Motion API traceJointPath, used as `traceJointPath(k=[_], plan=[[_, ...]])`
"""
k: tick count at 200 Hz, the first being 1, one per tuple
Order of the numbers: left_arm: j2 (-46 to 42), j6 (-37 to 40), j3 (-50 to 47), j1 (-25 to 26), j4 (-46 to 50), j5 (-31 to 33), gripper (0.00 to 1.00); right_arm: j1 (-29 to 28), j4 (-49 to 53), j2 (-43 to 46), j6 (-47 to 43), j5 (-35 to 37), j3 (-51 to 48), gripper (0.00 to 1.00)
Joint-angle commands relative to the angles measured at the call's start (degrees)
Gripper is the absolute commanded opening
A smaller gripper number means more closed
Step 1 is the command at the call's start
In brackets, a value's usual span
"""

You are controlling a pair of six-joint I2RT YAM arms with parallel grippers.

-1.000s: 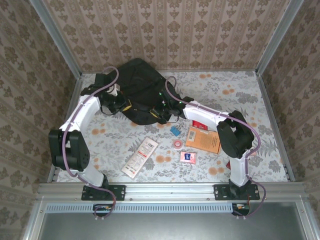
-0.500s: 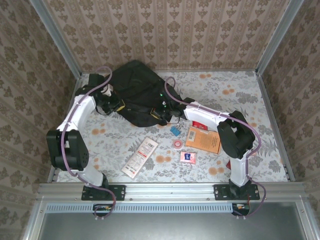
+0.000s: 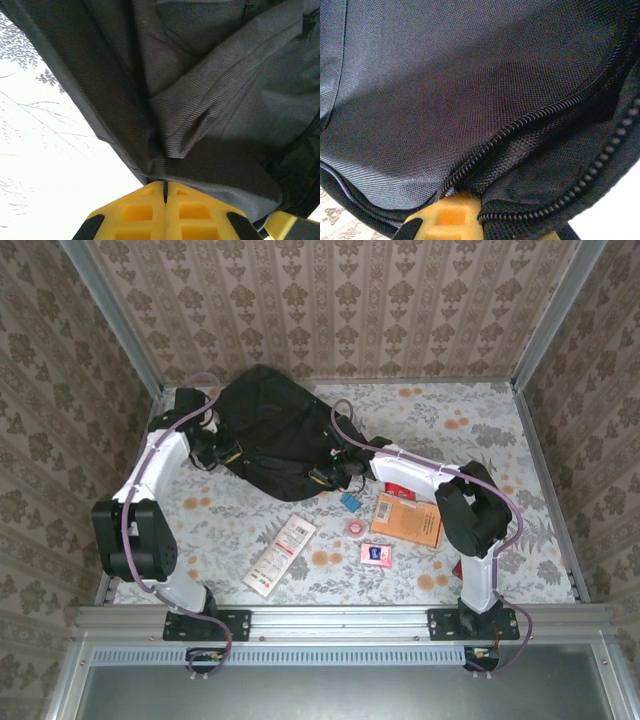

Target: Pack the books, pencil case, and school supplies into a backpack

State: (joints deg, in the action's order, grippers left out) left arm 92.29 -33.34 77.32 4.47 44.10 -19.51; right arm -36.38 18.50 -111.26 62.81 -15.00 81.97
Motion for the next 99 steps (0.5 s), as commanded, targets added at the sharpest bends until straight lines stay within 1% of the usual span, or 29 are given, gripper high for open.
traceJointPath(k=[1,7,10,20,25,34,46,54,63,70,74,78,99], plan=[[-3.53,0.82,-1.08,0.19,-0.40,0.14,0.18,-0.61,3.14,1.50,-2.40,1.21,2.21,0.05],[-4.60,0.91,-1.24,0.19,-0.05,0.82,0.25,-0.83,3.49,1.64,-2.95,1.28,2.52,0.10],[-5.13,0.91,-1.36,0.19,0.14,1.32,0.29,-0.88,3.70,1.79,-3.37,1.36,2.66,0.15],[-7.07,1.21,-1.39,0.30,1.22,3.62,0.37,-0.98,4.83,2.24,-4.79,2.34,3.00,0.36],[-8.13,1.10,-1.18,0.32,2.22,6.05,0.39,-0.98,5.83,2.59,-5.49,3.43,3.08,0.43],[-10.26,1.00,-1.42,0.45,2.96,9.73,0.44,-0.89,7.95,3.37,-7.07,6.15,3.47,0.50],[-12.88,1.63,-1.71,1.01,2.88,13.18,0.47,-0.84,10.69,4.76,-9.47,10.64,4.01,0.61],[-13.98,2.51,-1.44,1.89,3.05,14.93,0.49,-0.58,11.86,5.83,-11.08,12.84,4.35,0.65],[-14.16,4.20,-0.40,3.54,3.30,16.35,0.51,-0.22,11.99,6.85,-12.81,14.40,4.77,0.66],[-13.63,5.64,0.79,5.22,3.96,17.63,0.51,0.17,14.11,7.56,-13.75,15.47,5.18,0.67],[-13.23,6.36,1.77,6.20,4.50,18.50,0.52,0.51,14.67,7.84,-14.20,16.08,5.45,0.72],[-12.82,7.07,2.63,7.55,4.96,19.49,0.52,0.87,15.32,7.99,-14.65,16.54,5.67,0.74],[-9.47,11.30,7.05,14.61,6.24,23.61,0.54,3.57,17.05,7.82,-16.29,16.76,7.19,0.75]])
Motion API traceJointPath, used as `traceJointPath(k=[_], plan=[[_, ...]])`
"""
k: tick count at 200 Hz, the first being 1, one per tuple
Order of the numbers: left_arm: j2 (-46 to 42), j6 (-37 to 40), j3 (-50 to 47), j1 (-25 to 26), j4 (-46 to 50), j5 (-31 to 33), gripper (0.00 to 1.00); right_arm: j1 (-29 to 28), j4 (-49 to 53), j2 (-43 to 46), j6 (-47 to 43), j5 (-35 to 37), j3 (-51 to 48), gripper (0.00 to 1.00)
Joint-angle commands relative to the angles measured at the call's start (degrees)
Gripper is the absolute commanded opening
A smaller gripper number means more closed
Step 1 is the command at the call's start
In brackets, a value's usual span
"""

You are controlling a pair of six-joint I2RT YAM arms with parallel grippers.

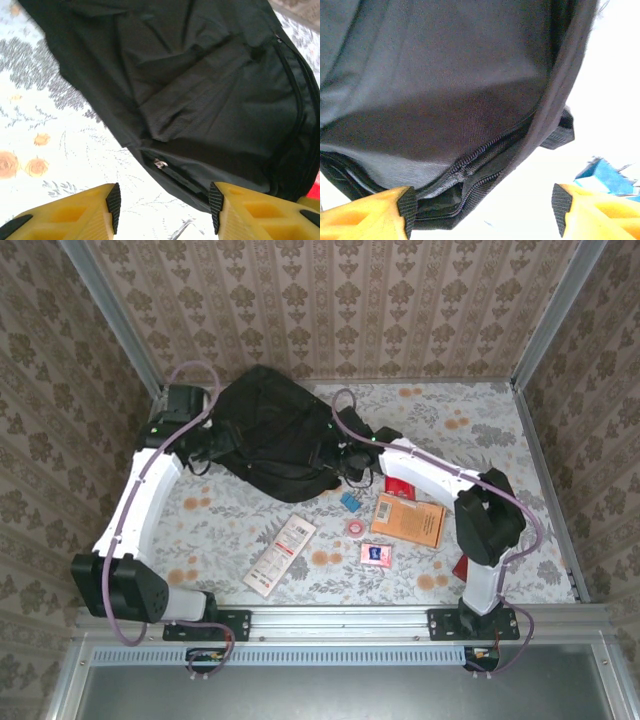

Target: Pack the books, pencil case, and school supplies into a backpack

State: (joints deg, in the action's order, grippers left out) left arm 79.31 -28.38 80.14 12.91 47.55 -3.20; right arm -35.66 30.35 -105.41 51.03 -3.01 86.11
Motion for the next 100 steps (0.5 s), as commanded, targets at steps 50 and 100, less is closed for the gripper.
traceJointPath(k=[50,100], plan=[[14.88,12.98,12.86,17.41,4.23,6.99,0.62,5.91,11.93,-6.73,-9.65,0.36,13.30,0.75],[19.91,11.80,14.26,19.44,2.38,5.07,0.61,10.21,1.18,-9.96,-4.67,-8.36,8.59,0.61]])
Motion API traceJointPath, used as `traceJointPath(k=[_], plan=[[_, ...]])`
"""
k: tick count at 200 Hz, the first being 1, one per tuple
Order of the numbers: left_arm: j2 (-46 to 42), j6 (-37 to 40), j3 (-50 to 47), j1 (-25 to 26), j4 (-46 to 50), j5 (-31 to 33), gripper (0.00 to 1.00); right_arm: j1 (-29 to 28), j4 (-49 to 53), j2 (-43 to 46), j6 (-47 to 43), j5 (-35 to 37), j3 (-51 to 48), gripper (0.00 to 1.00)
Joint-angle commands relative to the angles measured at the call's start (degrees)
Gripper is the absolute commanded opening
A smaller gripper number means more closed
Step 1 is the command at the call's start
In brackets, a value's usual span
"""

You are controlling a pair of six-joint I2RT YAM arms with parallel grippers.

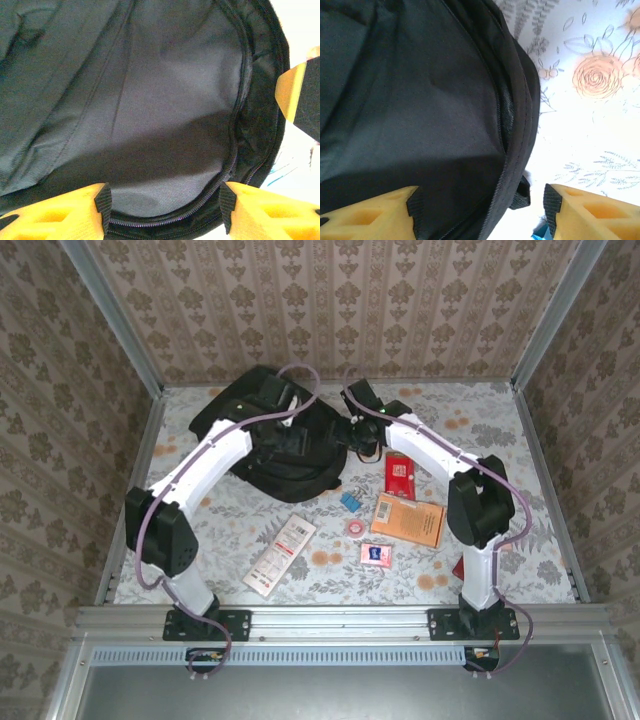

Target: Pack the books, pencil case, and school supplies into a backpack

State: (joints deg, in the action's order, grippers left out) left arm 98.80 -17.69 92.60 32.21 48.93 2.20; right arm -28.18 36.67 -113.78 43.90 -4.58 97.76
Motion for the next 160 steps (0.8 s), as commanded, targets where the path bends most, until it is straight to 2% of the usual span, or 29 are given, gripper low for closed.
traceJointPath(k=[1,26,55,69,105,126,160], plan=[[0.46,1.05,1.80,0.14,0.96,-0.34,0.61,2.81,-5.34,-1.65,2.57,-6.99,-3.08,0.61],[1.12,0.58,1.88,0.14,0.50,-0.53,0.61,4.10,-10.68,-4.43,4.61,-12.05,-3.06,0.53],[2.29,0.38,2.11,0.14,-0.19,-0.86,0.61,6.04,-16.34,-7.28,8.22,-17.65,-3.64,0.30],[3.93,0.72,3.18,0.14,0.05,-1.76,0.61,6.72,-23.39,-6.99,10.69,-21.12,-6.98,0.21],[9.53,2.11,6.60,1.20,2.36,-3.36,0.63,7.16,-34.14,-5.47,14.52,-25.99,-13.01,0.03],[11.72,3.23,7.14,2.36,2.42,-4.38,0.65,7.35,-37.93,-4.33,16.33,-27.38,-15.55,0.00],[14.68,5.07,7.88,3.35,2.68,-6.50,0.73,7.44,-40.26,-4.00,18.13,-28.93,-16.82,0.00]])
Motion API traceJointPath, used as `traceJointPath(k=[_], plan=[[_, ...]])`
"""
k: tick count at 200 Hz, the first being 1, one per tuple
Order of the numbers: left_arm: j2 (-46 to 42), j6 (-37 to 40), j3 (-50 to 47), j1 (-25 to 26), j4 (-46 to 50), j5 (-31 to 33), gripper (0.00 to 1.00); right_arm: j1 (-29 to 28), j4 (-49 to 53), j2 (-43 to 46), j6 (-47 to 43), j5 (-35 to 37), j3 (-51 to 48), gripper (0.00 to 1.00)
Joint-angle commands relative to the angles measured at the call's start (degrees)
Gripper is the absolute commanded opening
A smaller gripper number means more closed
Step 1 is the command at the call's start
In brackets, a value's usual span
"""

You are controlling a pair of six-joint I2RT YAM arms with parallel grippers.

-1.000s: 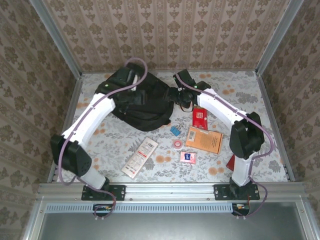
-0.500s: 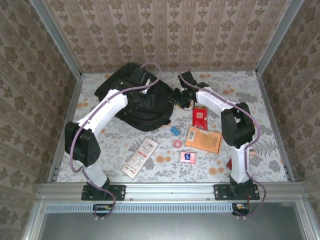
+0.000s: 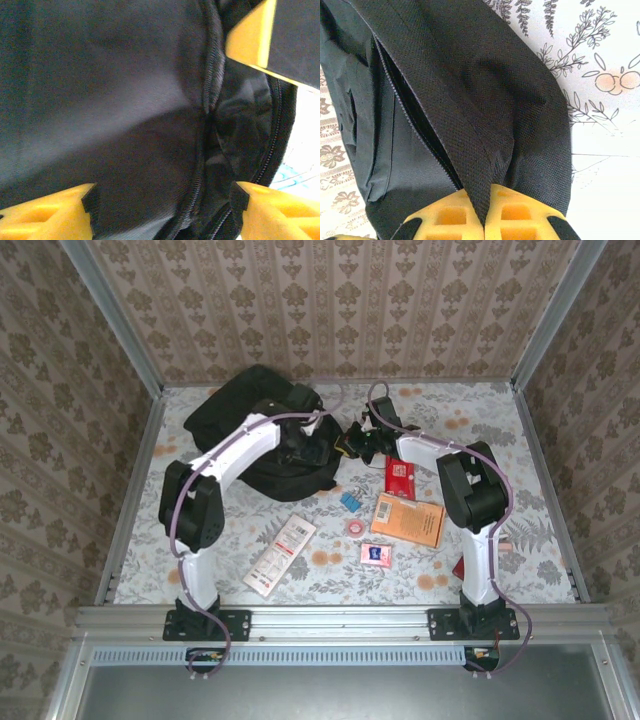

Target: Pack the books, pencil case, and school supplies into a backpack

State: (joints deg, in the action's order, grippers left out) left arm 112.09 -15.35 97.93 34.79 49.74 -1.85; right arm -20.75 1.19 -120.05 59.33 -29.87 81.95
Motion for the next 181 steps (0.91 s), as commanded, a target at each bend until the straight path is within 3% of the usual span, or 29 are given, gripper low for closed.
traceJointPath(k=[1,44,75,139,158,181], plan=[[1.47,2.76,2.54,0.79,1.86,-2.50,0.73,0.01,-4.83,2.28,2.75,-3.67,-1.01,0.00],[2.54,4.25,0.37,0.99,1.86,-1.56,0.75,0.09,-5.45,2.17,3.72,-4.71,-1.10,0.00],[3.56,4.37,-0.92,0.68,2.26,4.27,0.70,0.12,-6.33,2.03,4.34,-5.10,-1.56,0.00],[2.61,5.34,-4.21,0.29,2.72,6.43,0.63,1.02,-6.66,2.28,4.69,-5.81,-1.89,0.00],[2.27,5.25,-5.30,-0.30,2.15,7.82,0.48,1.20,-7.03,2.31,4.92,-5.99,-1.88,0.00],[0.72,4.79,-5.23,-1.29,1.49,7.56,0.11,1.31,-7.60,2.41,5.30,-6.18,-2.10,0.00]])
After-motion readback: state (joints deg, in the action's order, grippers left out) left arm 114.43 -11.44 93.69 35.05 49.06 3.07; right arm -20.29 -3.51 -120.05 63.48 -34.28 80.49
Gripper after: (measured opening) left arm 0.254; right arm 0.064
